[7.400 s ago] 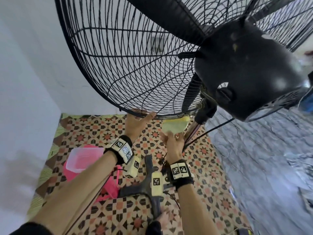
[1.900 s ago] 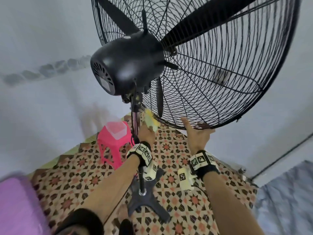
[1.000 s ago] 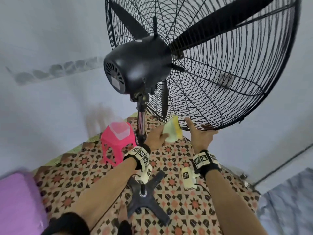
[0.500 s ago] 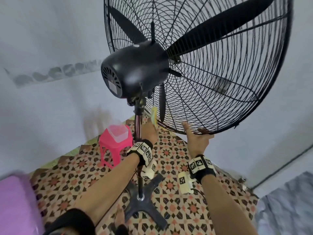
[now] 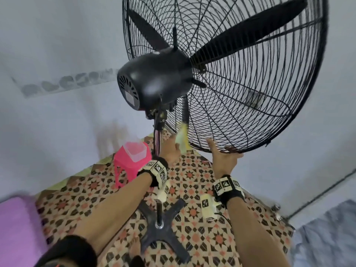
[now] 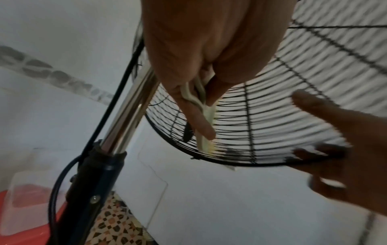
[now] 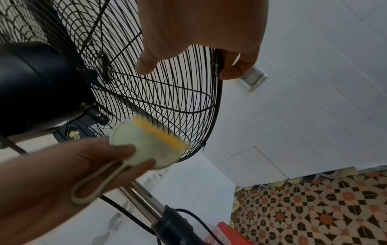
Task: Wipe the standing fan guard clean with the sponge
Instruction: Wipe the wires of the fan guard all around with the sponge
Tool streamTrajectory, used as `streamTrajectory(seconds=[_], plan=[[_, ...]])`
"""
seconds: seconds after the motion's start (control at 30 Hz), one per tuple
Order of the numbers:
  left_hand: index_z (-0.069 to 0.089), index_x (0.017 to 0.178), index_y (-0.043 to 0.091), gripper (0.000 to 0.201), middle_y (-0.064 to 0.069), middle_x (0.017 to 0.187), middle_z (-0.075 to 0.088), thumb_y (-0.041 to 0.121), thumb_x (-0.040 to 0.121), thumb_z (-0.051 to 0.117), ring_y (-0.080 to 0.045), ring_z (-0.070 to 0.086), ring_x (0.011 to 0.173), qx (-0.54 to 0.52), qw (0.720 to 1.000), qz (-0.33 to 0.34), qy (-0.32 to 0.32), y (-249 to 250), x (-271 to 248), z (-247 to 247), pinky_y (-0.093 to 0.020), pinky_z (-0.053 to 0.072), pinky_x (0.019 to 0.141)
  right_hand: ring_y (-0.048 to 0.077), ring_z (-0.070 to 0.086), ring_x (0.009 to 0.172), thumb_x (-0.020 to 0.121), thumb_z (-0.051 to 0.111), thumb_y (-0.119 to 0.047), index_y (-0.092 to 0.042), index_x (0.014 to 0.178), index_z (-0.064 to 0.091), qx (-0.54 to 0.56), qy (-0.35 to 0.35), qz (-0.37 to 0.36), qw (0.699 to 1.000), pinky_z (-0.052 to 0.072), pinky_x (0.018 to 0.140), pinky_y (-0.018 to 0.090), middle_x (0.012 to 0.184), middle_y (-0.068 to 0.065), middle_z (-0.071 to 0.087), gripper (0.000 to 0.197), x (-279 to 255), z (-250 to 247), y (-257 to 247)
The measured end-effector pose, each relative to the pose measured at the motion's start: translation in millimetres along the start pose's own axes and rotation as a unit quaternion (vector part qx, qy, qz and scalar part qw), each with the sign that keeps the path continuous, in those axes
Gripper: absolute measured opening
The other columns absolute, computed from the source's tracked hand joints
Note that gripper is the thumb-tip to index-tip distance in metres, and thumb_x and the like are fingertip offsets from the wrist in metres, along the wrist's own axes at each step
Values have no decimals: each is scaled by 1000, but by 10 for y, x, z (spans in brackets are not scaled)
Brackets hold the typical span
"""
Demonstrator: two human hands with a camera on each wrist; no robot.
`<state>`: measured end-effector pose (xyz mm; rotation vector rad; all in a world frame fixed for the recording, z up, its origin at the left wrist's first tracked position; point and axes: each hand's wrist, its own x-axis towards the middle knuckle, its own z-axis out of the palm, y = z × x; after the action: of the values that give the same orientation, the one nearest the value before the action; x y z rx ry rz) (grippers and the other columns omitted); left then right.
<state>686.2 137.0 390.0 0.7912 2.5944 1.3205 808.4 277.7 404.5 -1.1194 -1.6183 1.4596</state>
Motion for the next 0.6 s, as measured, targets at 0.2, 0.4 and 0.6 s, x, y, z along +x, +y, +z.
streamTrajectory(seconds=[0.2,0.4,0.6], plan=[[46,146,-1,38,-10,105,62,8,109,48,-19,74,79,-39,998,27,-30,23,-67,-69,-23,60,70,30,36,145,59,82,-76,2,156,-12,-5,-10,3,1000,32,121,40,157,19,36,156,20,-22,8],[45,149,4,42,-7,106,64,6,107,45,-29,70,95,40,997,-28,64,26,82,-71,-26,55,79,30,34,147,59,80,-78,2,156,-12,-12,-13,-4,1000,29,118,34,160,18,34,156,25,-34,14],[56,141,7,37,-9,106,70,8,105,52,-13,65,76,-1,998,45,41,-21,-55,128,-26,60,73,30,34,146,59,79,-79,3,155,-15,-17,-20,-2,1000,30,118,35,159,19,34,158,49,-44,7]])
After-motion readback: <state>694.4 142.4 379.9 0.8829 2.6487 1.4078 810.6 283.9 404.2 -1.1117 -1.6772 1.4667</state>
